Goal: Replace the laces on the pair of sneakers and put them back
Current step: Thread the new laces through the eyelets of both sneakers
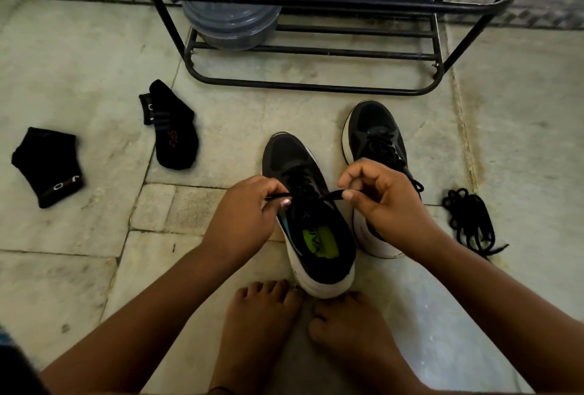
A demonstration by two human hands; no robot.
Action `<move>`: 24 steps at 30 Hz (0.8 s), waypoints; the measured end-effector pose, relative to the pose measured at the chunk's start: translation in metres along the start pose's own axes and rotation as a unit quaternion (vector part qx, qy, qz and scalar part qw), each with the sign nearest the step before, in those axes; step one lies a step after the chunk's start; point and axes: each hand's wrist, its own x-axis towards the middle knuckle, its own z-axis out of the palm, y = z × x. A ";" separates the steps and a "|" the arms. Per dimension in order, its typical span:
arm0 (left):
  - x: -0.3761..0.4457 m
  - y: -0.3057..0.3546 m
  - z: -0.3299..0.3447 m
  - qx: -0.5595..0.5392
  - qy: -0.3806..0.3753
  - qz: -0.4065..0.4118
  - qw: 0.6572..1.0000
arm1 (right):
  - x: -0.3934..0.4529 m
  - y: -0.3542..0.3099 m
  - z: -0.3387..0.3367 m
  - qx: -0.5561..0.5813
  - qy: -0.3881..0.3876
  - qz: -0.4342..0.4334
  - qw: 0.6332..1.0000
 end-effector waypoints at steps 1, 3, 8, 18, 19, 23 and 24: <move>-0.001 0.000 0.000 0.006 -0.001 -0.004 1.000 | -0.001 0.002 -0.001 -0.002 0.001 0.007 1.000; -0.002 0.001 0.002 0.017 -0.005 -0.008 1.000 | -0.003 0.005 -0.002 -0.005 -0.001 0.019 1.000; -0.005 0.000 0.005 0.043 -0.002 -0.024 0.999 | -0.002 0.007 -0.005 0.003 -0.001 0.027 1.000; -0.004 0.000 0.007 0.028 -0.011 -0.059 0.998 | 0.001 0.001 -0.007 -0.065 -0.023 0.050 0.996; -0.006 0.000 0.007 0.026 -0.022 -0.086 0.996 | 0.000 -0.001 -0.010 -0.065 -0.021 0.052 0.996; -0.014 0.000 0.010 0.052 -0.143 -0.205 0.967 | -0.001 -0.004 -0.024 -0.034 0.145 0.063 0.987; -0.016 0.001 0.012 0.044 -0.173 -0.223 0.958 | 0.000 -0.001 -0.030 -0.056 0.187 0.067 0.978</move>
